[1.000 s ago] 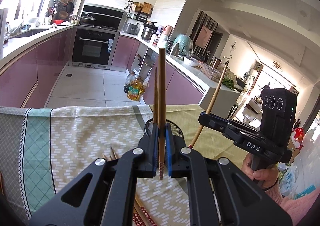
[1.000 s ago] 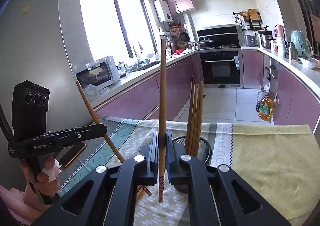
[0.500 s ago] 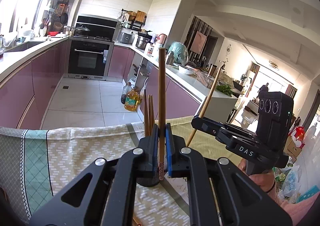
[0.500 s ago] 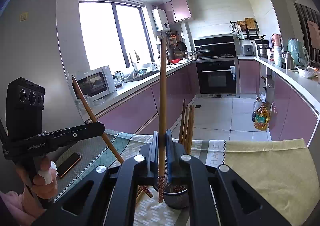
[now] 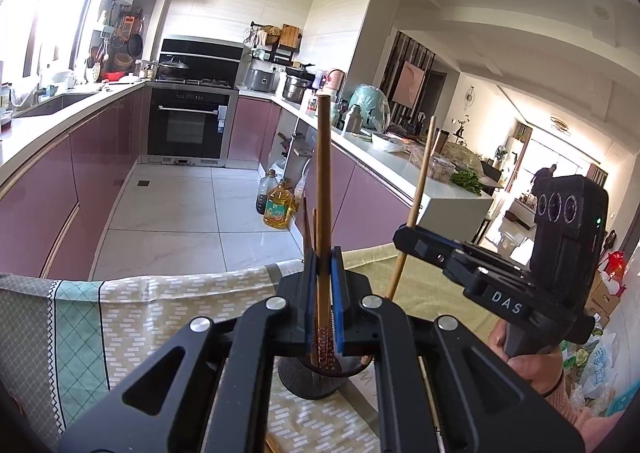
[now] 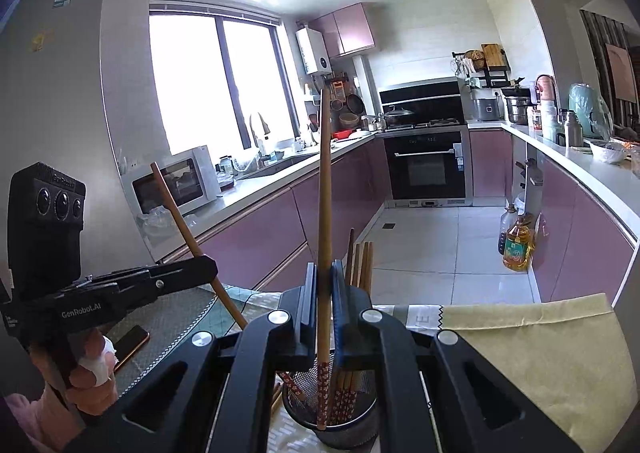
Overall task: Organize utensils
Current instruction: 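Carry the upright chopstick over the black mesh cup and lower it in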
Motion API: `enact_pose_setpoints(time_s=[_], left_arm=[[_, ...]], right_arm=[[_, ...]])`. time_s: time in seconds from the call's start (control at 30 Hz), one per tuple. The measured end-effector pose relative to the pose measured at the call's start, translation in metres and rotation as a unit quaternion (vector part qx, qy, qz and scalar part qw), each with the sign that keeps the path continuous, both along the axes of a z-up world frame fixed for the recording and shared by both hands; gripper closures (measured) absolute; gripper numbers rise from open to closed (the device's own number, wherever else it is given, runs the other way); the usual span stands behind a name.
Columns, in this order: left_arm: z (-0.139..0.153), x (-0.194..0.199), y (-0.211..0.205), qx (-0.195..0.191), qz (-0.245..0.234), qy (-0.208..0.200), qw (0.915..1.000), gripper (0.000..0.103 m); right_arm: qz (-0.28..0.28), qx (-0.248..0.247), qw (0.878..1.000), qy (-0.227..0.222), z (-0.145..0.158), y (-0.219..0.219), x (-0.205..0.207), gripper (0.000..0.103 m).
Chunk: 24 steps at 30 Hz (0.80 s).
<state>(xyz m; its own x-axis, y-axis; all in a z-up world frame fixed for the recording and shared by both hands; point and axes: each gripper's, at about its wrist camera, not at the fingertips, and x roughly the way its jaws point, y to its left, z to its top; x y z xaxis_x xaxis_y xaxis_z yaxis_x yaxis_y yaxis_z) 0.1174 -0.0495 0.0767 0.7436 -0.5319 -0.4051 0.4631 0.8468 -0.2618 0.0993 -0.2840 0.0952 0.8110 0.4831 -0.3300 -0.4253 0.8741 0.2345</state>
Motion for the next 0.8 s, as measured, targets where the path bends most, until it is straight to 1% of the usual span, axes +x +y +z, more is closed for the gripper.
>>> enact_pose_setpoints(time_s=[0.2,0.6,0.8], left_arm=[[-0.01,0.006,-0.007,0.017,0.002,0.014,0.9998,0.096],[-0.02,0.013,-0.02,0.058,-0.013,0.047,0.9971,0.096],[-0.022,0.016,-0.023,0.068,-0.02,0.058,0.9958,0.096]], right_arm=[[-0.004,-0.004,1.0,0.011,-0.009,0.0,0.006,0.097],[-0.008,-0.024,0.998,0.06,-0.041,0.002,0.018,0.097],[-0.007,-0.03,0.996,0.081,-0.055,0.004,0.021,0.097]])
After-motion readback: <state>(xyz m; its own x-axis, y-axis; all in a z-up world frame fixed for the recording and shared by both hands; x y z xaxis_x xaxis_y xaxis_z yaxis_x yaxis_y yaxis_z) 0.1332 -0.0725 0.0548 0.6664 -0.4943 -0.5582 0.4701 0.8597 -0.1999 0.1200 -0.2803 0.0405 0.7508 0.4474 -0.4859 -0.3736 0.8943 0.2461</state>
